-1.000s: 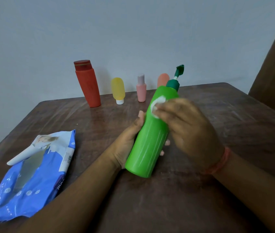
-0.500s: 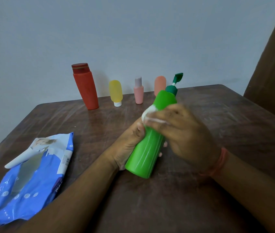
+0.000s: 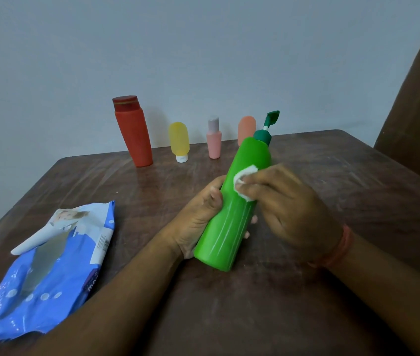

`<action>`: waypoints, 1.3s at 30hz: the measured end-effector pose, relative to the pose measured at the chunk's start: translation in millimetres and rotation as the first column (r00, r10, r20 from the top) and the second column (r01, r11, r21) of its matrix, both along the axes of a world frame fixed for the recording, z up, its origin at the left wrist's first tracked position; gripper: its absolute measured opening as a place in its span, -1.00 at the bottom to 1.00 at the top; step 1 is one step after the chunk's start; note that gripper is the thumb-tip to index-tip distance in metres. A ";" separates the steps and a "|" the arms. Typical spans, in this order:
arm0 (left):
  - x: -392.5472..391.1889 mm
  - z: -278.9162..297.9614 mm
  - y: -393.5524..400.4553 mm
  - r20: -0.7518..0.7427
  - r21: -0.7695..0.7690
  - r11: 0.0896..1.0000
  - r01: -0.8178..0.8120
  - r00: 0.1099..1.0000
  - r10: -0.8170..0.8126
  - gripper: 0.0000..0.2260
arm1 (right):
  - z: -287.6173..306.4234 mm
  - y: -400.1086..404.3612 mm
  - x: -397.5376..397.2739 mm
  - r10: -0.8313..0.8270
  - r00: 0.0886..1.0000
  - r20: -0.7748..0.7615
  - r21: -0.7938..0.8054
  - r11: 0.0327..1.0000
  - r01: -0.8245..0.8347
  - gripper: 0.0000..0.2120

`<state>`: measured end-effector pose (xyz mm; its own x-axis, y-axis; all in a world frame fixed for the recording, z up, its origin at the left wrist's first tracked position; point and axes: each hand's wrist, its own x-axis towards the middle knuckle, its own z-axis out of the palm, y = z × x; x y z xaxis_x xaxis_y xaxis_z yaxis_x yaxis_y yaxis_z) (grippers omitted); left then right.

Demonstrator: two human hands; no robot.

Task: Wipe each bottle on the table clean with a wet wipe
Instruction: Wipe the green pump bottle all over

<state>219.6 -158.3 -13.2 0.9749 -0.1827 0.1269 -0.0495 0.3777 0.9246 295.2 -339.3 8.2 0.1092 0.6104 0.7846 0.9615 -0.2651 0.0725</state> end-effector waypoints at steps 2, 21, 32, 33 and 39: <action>0.2 0.6 -0.3 -0.018 -0.007 1.000 -0.016 1.000 0.016 -0.09 | 4.5 2.3 5.8 -0.036 0.998 -0.056 0.088 0.995 0.041 -0.74; -0.3 5.5 -2.0 -0.192 -0.158 0.969 -0.192 0.968 0.161 -0.38 | -7.4 11.9 6.8 -0.062 0.995 -0.082 0.062 0.996 0.067 -0.77; 1.3 3.3 -0.4 -0.174 -0.099 0.978 -0.186 0.971 0.167 -0.32 | -9.2 16.7 2.8 0.139 0.728 -0.672 0.341 0.930 0.137 -0.96; 1.2 3.6 -1.6 -0.178 -0.090 0.980 -0.175 0.971 0.158 -0.32 | -5.3 18.2 6.6 0.226 0.634 -0.740 0.424 0.888 0.178 -0.93; -1.3 6.3 -3.9 -0.183 -0.103 0.986 -0.131 0.977 0.110 -0.34 | -2.0 20.3 5.8 0.660 0.155 -0.735 0.677 0.702 0.221 -0.87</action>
<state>218.3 -162.2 -6.9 0.9977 -0.0568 -0.0359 0.0589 0.4825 0.8739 301.0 -319.0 6.2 0.9074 0.2904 0.3038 0.1605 0.4287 -0.8891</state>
